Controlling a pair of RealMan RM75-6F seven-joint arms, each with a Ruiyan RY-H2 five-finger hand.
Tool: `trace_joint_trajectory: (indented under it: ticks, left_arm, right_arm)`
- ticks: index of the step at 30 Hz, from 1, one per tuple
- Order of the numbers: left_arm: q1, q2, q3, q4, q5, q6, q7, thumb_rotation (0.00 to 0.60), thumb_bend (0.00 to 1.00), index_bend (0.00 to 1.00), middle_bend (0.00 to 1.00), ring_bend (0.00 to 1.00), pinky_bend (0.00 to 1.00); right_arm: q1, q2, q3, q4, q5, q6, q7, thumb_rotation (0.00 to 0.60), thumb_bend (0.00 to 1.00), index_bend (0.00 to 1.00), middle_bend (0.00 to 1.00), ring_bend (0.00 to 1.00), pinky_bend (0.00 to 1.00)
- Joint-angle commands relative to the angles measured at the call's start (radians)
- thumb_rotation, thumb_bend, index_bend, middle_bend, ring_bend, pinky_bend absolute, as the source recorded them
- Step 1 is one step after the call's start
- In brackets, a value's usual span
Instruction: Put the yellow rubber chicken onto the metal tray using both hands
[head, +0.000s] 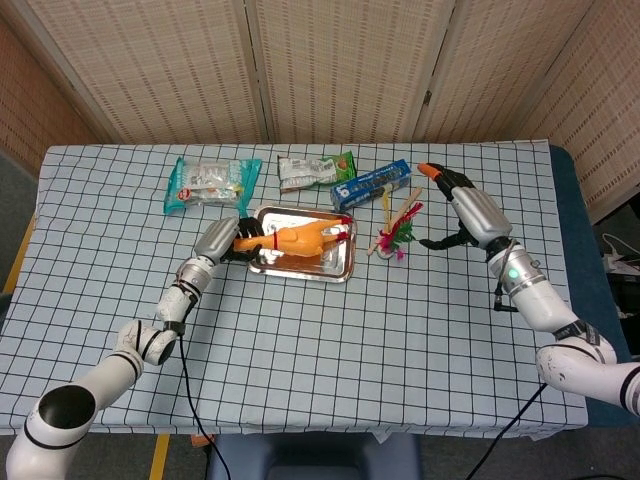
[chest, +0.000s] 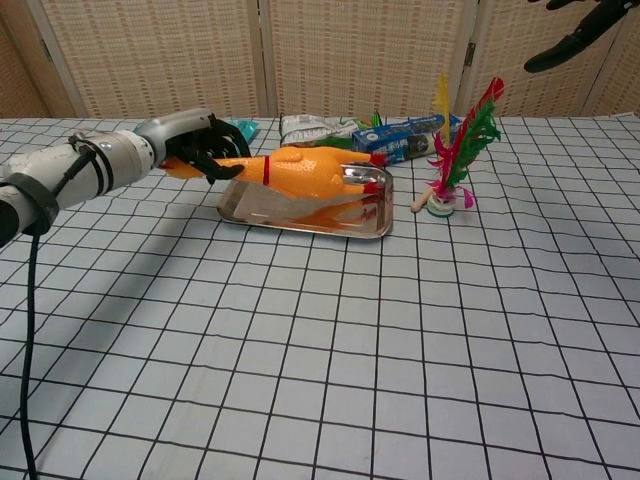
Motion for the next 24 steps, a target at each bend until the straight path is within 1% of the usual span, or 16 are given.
trace_joint_trajectory:
  ticks: [1, 2, 4, 5, 8, 10, 14, 17, 20, 21, 23, 24]
  left_arm:
    - [-0.018, -0.016, 0.013, 0.019, 0.011, -0.02, -0.021, 0.6, 0.45, 0.0, 0.19, 0.19, 0.39]
    - [-0.022, -0.017, 0.013, 0.02, 0.01, -0.024, -0.025, 0.6, 0.44, 0.0, 0.11, 0.13, 0.35]
    - [-0.028, -0.018, 0.012, 0.021, 0.01, -0.021, -0.033, 0.6, 0.42, 0.0, 0.03, 0.05, 0.29]
    - [-0.03, -0.018, 0.011, 0.021, 0.011, -0.016, -0.034, 0.6, 0.42, 0.0, 0.0, 0.02, 0.26]
    - [-0.032, -0.007, 0.012, 0.005, 0.013, 0.0, -0.042, 0.6, 0.4, 0.0, 0.0, 0.0, 0.22]
    - [-0.031, 0.012, 0.014, -0.024, 0.018, 0.009, -0.051, 0.6, 0.38, 0.0, 0.0, 0.0, 0.21]
    - [-0.01, 0.071, 0.021, -0.121, 0.029, 0.064, -0.027, 0.6, 0.38, 0.0, 0.0, 0.0, 0.18]
    - [0.042, 0.165, 0.03, -0.279, 0.045, 0.164, 0.051, 0.6, 0.38, 0.0, 0.0, 0.0, 0.17]
    - [0.129, 0.321, 0.057, -0.531, 0.056, 0.267, 0.205, 0.6, 0.38, 0.0, 0.0, 0.0, 0.16]
    - [0.172, 0.396, 0.075, -0.648, 0.052, 0.301, 0.285, 0.6, 0.38, 0.0, 0.0, 0.0, 0.15]
    - [0.248, 0.508, 0.105, -0.818, 0.033, 0.357, 0.414, 0.6, 0.38, 0.0, 0.0, 0.0, 0.14]
    - [0.305, 0.573, 0.126, -0.919, 0.012, 0.406, 0.496, 0.6, 0.38, 0.0, 0.0, 0.0, 0.13]
  right_arm:
    - [-0.005, 0.001, 0.009, 0.002, -0.007, -0.014, 0.04, 0.6, 0.11, 0.0, 0.0, 0.0, 0.0]
    - [-0.008, 0.004, 0.009, 0.001, -0.013, -0.015, 0.049, 0.6, 0.11, 0.0, 0.0, 0.0, 0.0]
    - [-0.016, 0.009, 0.008, 0.002, -0.027, -0.009, 0.057, 0.6, 0.11, 0.0, 0.0, 0.0, 0.0]
    - [-0.019, 0.012, 0.008, 0.001, -0.031, -0.006, 0.059, 0.6, 0.11, 0.0, 0.0, 0.0, 0.0]
    - [-0.03, 0.025, 0.01, -0.009, -0.041, 0.006, 0.063, 0.6, 0.11, 0.0, 0.0, 0.0, 0.0]
    - [-0.038, 0.036, 0.012, -0.02, -0.047, 0.016, 0.063, 0.6, 0.11, 0.0, 0.0, 0.0, 0.0]
    - [-0.057, 0.061, 0.013, -0.056, -0.057, 0.04, 0.06, 0.6, 0.11, 0.0, 0.0, 0.0, 0.0]
    - [-0.082, 0.086, 0.005, -0.099, -0.074, 0.076, 0.035, 0.6, 0.11, 0.0, 0.0, 0.0, 0.0]
    - [-0.127, 0.119, -0.019, -0.165, -0.089, 0.136, -0.032, 0.6, 0.11, 0.0, 0.0, 0.0, 0.0]
    - [-0.152, 0.132, -0.038, -0.196, -0.094, 0.168, -0.08, 0.6, 0.11, 0.0, 0.0, 0.0, 0.0]
    - [-0.198, 0.148, -0.071, -0.247, -0.1, 0.227, -0.165, 0.6, 0.11, 0.0, 0.0, 0.0, 0.0]
    - [-0.233, 0.156, -0.098, -0.28, -0.108, 0.274, -0.23, 0.6, 0.11, 0.0, 0.0, 0.0, 0.0]
